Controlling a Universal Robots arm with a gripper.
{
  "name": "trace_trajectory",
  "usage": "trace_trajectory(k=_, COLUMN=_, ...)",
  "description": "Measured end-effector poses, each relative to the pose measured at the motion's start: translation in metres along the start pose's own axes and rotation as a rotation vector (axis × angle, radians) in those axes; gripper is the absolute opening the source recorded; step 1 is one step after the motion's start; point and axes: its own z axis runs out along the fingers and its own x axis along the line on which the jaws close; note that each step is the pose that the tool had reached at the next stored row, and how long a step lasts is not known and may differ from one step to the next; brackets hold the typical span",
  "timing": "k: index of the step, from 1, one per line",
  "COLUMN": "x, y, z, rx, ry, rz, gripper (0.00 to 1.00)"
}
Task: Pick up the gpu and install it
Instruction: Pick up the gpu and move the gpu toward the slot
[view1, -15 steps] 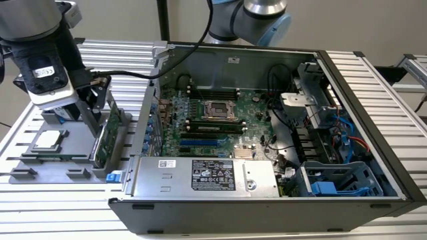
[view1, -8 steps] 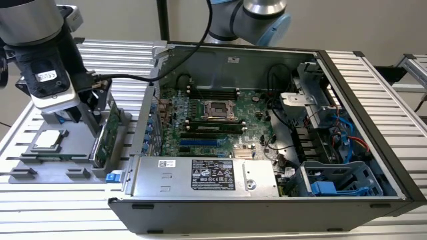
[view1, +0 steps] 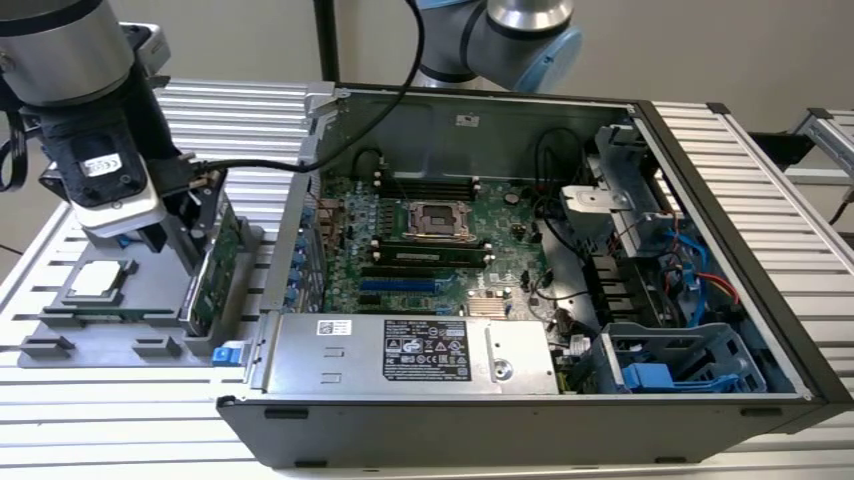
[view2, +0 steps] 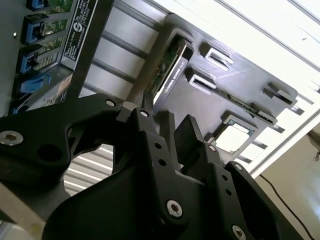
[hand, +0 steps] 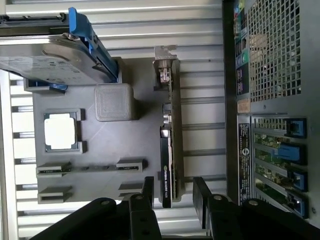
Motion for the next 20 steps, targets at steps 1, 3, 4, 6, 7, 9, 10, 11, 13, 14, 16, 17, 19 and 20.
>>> trace_trajectory(k=1, x=0.0000, y=-0.0001, z=0.0011, rx=0.0001, ry=-0.0002, rz=0.000, gripper=1.00)
trace_trajectory(k=3, x=0.0002, y=-0.0001, z=0.0032, rx=-0.0001, ry=-0.0006, rz=0.000, gripper=1.00)
trace_trajectory(k=4, x=0.0002, y=-0.0001, z=0.0042, rx=-0.0001, ry=-0.0008, rz=0.000, gripper=1.00)
trace_trajectory(k=6, x=0.0002, y=-0.0002, z=0.0062, rx=-0.0002, ry=-0.0012, rz=0.000, gripper=1.00)
trace_trajectory(k=7, x=0.0002, y=-0.0003, z=0.0071, rx=-0.0001, ry=-0.0013, rz=-0.001, gripper=1.00)
trace_trajectory(k=9, x=0.0002, y=-0.0005, z=0.0090, rx=-0.0001, ry=-0.0016, rz=-0.001, gripper=1.00)
trace_trajectory(k=10, x=0.0002, y=-0.0005, z=0.0099, rx=0.0000, ry=-0.0017, rz=-0.001, gripper=1.00)
trace_trajectory(k=11, x=0.0002, y=-0.0006, z=0.0109, rx=-0.0001, ry=-0.0018, rz=-0.001, gripper=1.00)
trace_trajectory(k=13, x=0.0002, y=-0.0007, z=0.0129, rx=-0.0001, ry=-0.0022, rz=-0.001, gripper=1.00)
trace_trajectory(k=14, x=0.0003, y=-0.0007, z=0.0139, rx=-0.0001, ry=-0.0024, rz=-0.001, gripper=1.00)
trace_trajectory(k=16, x=0.0003, y=-0.0008, z=0.0158, rx=-0.0002, ry=-0.0029, rz=-0.001, gripper=1.00)
trace_trajectory(k=17, x=0.0003, y=-0.0008, z=0.0167, rx=-0.0002, ry=-0.0030, rz=-0.001, gripper=1.00)
trace_trajectory(k=19, x=0.0004, y=-0.0009, z=0.0185, rx=-0.0002, ry=-0.0032, rz=-0.001, gripper=1.00)
trace_trajectory(k=20, x=0.0004, y=-0.0009, z=0.0194, rx=-0.0002, ry=-0.0033, rz=-0.001, gripper=1.00)
